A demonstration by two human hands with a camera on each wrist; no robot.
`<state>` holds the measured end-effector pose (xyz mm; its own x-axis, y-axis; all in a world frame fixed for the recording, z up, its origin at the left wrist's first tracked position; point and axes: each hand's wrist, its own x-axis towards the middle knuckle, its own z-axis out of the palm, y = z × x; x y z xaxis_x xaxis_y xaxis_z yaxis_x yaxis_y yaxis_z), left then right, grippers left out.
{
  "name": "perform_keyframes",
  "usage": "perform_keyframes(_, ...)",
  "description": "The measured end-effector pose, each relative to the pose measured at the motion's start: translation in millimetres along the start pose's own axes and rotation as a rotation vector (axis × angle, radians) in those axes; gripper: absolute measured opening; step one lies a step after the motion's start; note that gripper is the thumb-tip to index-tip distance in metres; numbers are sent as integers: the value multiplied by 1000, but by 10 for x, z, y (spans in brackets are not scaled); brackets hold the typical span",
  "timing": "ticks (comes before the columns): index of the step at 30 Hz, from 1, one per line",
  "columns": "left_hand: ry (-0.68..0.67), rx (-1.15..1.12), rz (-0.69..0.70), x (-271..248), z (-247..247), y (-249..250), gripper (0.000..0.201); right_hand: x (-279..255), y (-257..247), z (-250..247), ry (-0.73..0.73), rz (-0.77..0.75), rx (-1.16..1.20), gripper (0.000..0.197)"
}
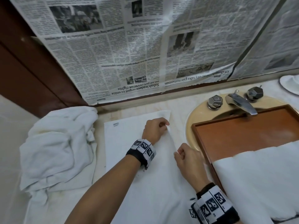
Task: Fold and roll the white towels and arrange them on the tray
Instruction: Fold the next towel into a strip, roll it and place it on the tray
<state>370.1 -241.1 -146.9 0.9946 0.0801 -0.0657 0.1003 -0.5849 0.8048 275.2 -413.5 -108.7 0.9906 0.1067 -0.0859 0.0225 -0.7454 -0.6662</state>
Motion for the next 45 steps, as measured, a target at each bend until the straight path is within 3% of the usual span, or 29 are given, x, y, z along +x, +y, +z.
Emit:
perform_keyframes(7, 221, -105, 36, -607, -1034, -499, 18, -275, -1034, 342, -232, -178, -156, 11)
perform_keyframes(11, 280, -78, -109, -981, -1376, -1058, 25, -399, -1416, 942, -384, -205, -194, 7)
perform_keyframes(17, 289, 57, -268, -1119, -1411, -1378, 23, -497, -1397, 1608, -498, -166, -257, 9)
perform_keyframes(20, 318, 13, -335, -1129, -1342, -1323, 9, -494, -1356, 1676, -472, -149, -233, 10)
perform_keyframes(22, 320, 9, -321, -1141, -1295, -1320, 16, -494, -1325, 1691, -482, -150, -191, 9)
perform_keyframes(27, 451, 21, -324, -1185, -1272, -1371, 13, -545, -1174, 1573, -662, -156, 27, 23)
perform_keyframes(30, 475, 62, -286, -1200, -1247, -1431, 11, -412, -1010, 1391, -602, -275, 89, 16)
perform_keyframes(33, 515, 141, -189, -1208, -1189, -1469, 16, -72, -736, 1311, -357, -433, -93, 24)
perform_keyframes(35, 485, 267, -95, -1214, -1095, -1445, 23, 154, -613, 1350, -222, -492, -209, 36)
perform_keyframes(36, 436, 327, -83, -1200, -1047, -1412, 30, 261, -614, 1380, -223, -489, -252, 43)
perform_keyframes(41, 67, 557, -247, -1002, -908, -1379, 52, 595, -838, 1685, -460, -467, -490, 79)
perform_keyframes(45, 45, 674, -324, -933, -988, -1528, 58, 814, -725, 1731, -472, -456, -582, 65)
